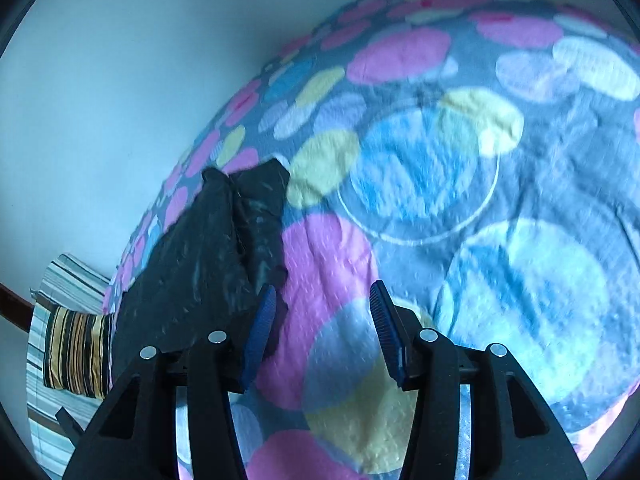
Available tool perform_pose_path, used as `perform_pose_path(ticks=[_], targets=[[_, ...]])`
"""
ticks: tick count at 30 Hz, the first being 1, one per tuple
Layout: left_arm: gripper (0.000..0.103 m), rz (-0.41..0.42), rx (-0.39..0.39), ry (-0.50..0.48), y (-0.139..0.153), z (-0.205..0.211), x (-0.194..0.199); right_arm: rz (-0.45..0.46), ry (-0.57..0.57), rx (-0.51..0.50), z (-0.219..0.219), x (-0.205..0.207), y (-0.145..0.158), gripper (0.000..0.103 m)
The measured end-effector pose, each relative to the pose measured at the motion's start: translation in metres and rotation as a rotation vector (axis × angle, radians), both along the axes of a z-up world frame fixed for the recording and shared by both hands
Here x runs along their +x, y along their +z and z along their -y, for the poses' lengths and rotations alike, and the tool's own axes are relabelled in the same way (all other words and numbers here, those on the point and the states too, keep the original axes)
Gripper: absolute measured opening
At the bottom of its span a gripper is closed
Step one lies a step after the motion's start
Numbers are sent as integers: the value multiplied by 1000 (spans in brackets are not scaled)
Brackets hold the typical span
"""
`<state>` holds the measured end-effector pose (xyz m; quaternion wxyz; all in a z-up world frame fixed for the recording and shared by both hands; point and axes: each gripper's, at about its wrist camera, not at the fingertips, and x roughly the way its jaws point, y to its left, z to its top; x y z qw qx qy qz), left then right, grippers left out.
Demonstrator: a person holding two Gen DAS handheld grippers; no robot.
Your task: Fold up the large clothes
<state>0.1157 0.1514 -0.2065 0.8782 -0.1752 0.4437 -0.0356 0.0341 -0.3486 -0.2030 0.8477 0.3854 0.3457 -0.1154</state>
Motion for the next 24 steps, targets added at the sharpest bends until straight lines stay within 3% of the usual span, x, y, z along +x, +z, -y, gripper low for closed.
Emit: perform_pose_path(ticks=[7, 14, 18, 24], targets=[[82, 2, 22, -5, 1, 0, -1, 98, 147, -106, -45, 26, 36, 49], [82, 15, 42, -13, 5, -2, -1, 97, 349, -98, -110, 80, 40, 48], [82, 25, 50, -8, 10, -8, -1, 83, 467, -118, -155, 115, 41, 41], [82, 53, 16, 3, 22, -24, 2, 46, 587, -146, -206, 152, 35, 39]])
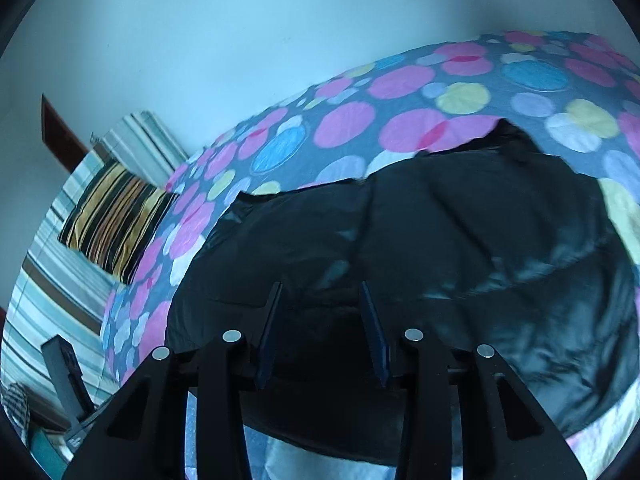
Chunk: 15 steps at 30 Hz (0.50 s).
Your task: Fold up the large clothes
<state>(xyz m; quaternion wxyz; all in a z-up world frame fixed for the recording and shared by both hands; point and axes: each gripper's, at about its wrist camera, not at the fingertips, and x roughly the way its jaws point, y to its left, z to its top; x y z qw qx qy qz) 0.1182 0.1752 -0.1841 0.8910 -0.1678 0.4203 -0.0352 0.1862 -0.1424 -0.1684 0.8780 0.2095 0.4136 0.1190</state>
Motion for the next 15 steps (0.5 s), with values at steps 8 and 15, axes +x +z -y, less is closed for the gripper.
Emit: perform_pose_path(ticks=[8, 15], targets=[[84, -46, -38, -106, -7, -4, 48, -132, 47, -103, -18, 23, -43, 37], [88, -136, -157, -254, -26, -1, 98, -156, 70, -129, -21, 26, -49, 37]])
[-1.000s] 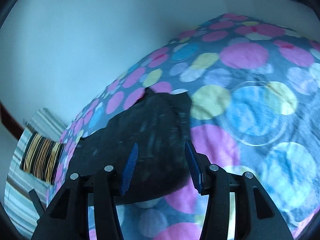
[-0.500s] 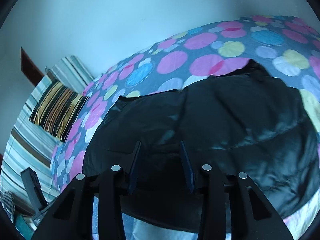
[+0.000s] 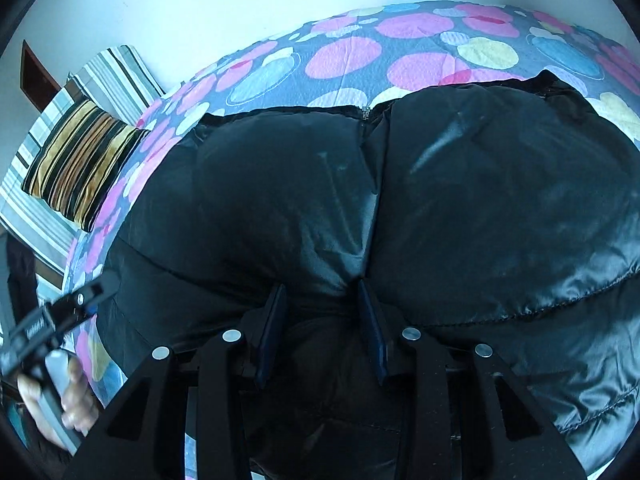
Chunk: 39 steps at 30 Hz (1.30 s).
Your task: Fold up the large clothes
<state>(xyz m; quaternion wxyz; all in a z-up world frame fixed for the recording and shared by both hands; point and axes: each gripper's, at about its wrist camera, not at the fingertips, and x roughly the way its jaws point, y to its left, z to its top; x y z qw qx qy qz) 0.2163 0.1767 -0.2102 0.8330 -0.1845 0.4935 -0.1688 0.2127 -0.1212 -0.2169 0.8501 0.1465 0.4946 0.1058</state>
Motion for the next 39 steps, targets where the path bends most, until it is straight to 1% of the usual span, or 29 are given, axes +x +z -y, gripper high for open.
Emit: perform_pose_path(ticks=[2, 8, 11, 13, 16, 18, 19, 20, 21, 22, 23, 24, 27, 29, 31, 32, 34, 37, 39], targets=[[88, -19, -18, -25, -4, 1, 10, 4, 4, -6, -1, -1, -1, 37], [90, -67, -16, -79, -20, 9, 34, 14, 11, -28, -3, -3, -3, 37], [89, -107, -63, -93, -28, 7, 41, 19, 8, -38, -4, -1, -2, 37], [88, -118, -80, -94, -29, 4, 41, 45, -10, -64, -7, -4, 7, 37], [86, -99, -54, -114, -26, 5, 39, 100, -23, -74, -11, -7, 23, 36], [86, -87, -32, -124, -24, 8, 40, 152, -28, -109, -13, -8, 35, 36], [86, -85, -25, -126, -23, 8, 40, 158, -19, -123, -15, -6, 37, 36], [86, -84, -18, -129, -23, 10, 41, 151, -8, -129, -16, -3, 36, 36], [86, -85, -15, -132, -23, 11, 42, 118, 6, -129, -18, 1, 30, 36], [86, -90, -8, -139, -24, 12, 42, 50, 30, -113, -19, 8, 18, 36], [86, -91, -5, -143, -24, 13, 45, 22, 37, -105, -19, 11, 10, 36], [85, -93, -8, -148, -25, 14, 46, 14, 44, -103, -18, 15, 2, 36], [80, -106, -33, -164, -28, 17, 49, 4, 53, -82, -14, 17, -4, 36], [73, -104, -43, -178, -27, 18, 49, 6, 54, -83, -14, 17, -5, 36], [63, -93, -53, -187, -25, 19, 48, 18, 52, -92, -16, 16, -7, 36], [60, -84, -52, -192, -23, 21, 47, 25, 52, -98, -18, 15, -9, 36], [50, -71, -48, -199, -17, 25, 46, 30, 51, -108, -20, 14, -8, 36], [42, -53, -30, -204, 0, 31, 41, 30, 49, -110, -20, 14, -8, 36], [39, -24, -16, -212, 17, 38, 37, 30, 48, -108, -18, 13, -9, 36]])
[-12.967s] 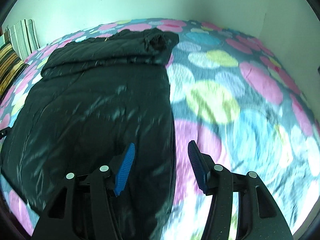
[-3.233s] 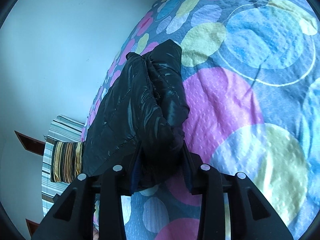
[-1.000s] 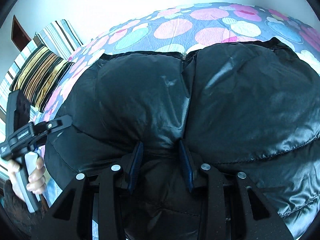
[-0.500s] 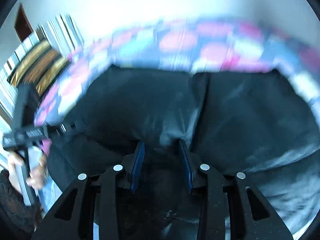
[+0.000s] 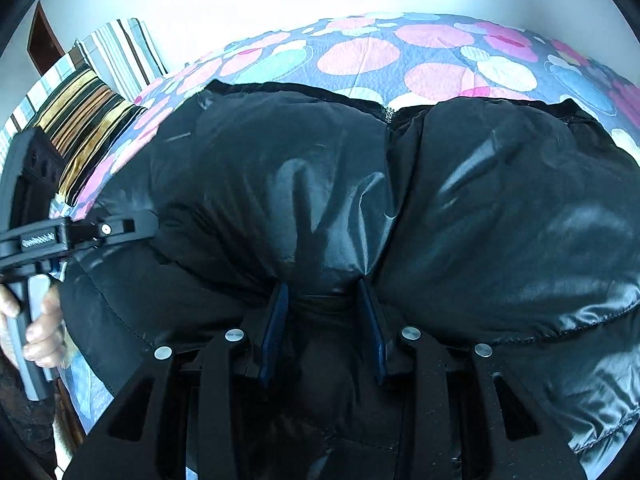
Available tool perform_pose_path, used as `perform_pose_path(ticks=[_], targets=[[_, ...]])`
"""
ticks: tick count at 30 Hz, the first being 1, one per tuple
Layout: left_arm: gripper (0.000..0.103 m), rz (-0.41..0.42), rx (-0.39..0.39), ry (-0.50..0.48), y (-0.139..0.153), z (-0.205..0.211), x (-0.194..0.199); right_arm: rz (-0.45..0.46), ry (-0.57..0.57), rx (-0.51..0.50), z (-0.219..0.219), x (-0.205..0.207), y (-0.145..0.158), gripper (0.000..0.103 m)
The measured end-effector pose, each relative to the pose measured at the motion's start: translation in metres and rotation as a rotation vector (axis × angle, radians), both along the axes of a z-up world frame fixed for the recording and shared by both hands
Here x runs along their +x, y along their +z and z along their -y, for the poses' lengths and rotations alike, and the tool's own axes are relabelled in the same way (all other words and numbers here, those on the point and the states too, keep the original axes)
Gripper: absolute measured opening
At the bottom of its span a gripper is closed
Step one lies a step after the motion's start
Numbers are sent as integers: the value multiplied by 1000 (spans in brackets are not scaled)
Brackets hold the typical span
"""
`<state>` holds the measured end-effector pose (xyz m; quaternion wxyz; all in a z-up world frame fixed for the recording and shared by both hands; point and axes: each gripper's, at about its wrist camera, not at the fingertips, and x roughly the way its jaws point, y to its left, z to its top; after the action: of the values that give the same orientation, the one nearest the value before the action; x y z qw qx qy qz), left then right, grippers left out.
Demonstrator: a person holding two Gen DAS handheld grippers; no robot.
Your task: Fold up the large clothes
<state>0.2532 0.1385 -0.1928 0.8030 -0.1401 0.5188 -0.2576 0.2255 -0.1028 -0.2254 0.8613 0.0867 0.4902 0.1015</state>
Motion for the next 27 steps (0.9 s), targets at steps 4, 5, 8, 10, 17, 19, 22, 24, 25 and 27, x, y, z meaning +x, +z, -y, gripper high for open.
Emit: perform_pose_path(ticks=[4, 5, 8, 10, 17, 19, 22, 24, 25, 27], targets=[[36, 68, 11, -40, 38, 22, -10, 0, -2, 8, 1, 0, 0, 36], [36, 88, 26, -56, 49, 33, -13, -1, -2, 12, 1, 0, 0, 36], [36, 124, 86, -84, 73, 64, -22, 0, -4, 38, 4, 0, 1, 36], [35, 161, 148, -90, 88, 82, -27, 6, -9, 58, 8, -2, 3, 35], [34, 178, 217, -89, 116, 122, -37, 86, -61, 46, 43, -35, 38, 34], [34, 182, 240, -91, 122, 134, -40, 113, -90, 15, 60, -49, 47, 34], [34, 207, 283, -104, 132, 165, -49, 134, -136, 31, 89, -68, 55, 34], [34, 217, 302, -116, 133, 185, -52, 141, -159, 35, 103, -78, 58, 34], [34, 223, 309, -124, 133, 198, -54, 142, -169, 34, 110, -82, 59, 34], [34, 239, 330, -142, 133, 222, -58, 137, -189, 46, 127, -87, 60, 34]])
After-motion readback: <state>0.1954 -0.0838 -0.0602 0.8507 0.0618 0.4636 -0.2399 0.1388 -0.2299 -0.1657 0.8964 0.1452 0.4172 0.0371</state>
